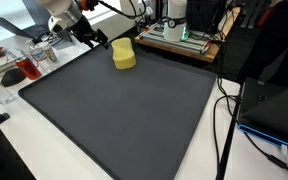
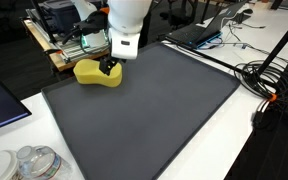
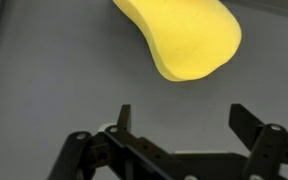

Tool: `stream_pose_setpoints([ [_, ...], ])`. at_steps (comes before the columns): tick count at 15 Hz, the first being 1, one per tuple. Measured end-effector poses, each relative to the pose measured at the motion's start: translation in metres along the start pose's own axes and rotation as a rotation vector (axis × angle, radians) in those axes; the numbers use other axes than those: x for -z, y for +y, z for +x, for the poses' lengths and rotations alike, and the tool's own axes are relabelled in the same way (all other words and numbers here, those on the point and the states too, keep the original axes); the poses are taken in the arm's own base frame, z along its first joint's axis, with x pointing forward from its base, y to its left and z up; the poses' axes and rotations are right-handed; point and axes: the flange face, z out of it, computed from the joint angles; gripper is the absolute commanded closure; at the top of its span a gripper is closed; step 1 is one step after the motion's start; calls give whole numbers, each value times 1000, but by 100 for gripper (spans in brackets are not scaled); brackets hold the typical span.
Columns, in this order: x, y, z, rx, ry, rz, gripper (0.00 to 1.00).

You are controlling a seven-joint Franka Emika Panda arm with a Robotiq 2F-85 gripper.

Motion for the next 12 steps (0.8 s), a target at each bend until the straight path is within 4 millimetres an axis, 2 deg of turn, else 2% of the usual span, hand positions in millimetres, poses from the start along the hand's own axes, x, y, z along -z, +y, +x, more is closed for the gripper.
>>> stream_pose_setpoints([
  [3,1,1,-5,38,-33,14,0],
  [5,2,13,-17,84,-80,50,0],
  [9,2,68,-56,153,-108,135,0],
  [12,-7,106,-84,173,-71,204,0],
])
